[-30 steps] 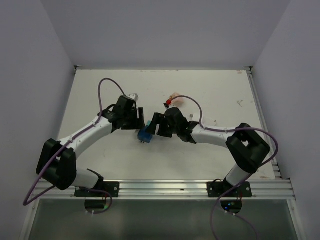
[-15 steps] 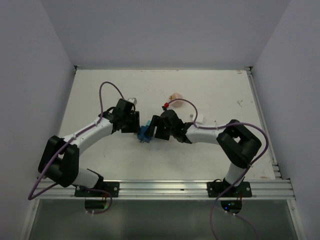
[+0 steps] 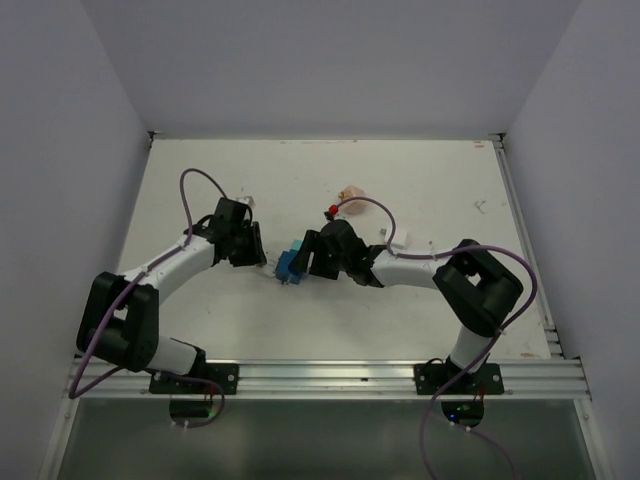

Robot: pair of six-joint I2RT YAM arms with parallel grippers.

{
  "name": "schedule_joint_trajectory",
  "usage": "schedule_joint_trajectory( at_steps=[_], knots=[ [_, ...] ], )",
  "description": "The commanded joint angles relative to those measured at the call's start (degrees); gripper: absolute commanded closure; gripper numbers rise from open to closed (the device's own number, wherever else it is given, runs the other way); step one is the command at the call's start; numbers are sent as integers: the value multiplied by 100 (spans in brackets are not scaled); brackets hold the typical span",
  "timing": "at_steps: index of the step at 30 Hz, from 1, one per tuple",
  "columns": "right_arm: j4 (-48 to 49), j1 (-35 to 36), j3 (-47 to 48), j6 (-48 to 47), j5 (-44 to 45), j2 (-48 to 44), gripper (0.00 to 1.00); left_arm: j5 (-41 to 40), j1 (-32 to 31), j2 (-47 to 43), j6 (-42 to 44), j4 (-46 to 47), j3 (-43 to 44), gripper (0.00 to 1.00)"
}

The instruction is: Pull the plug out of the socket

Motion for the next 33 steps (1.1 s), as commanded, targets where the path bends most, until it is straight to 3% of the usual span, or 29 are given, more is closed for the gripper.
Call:
schedule_joint_trajectory(
  at_steps=[1, 6, 10, 13, 33],
  knots=[
    [-556, -15, -171, -141, 499, 52, 34, 264, 302, -88, 133, 286, -195, 63],
    [-565, -33, -153, -176, 490, 44, 34, 835, 452, 70, 2, 559, -397, 60],
    [-626, -24, -92, -369, 507, -88, 34, 1135, 496, 53, -78, 770, -485, 46],
    [-820, -24, 39, -527, 630, -141, 34, 1275, 540, 36, -104, 867, -547, 41],
    [-1461, -33, 497, -1116, 982, -431, 33, 1715, 760, -61, -227, 1148, -986, 38]
  ],
)
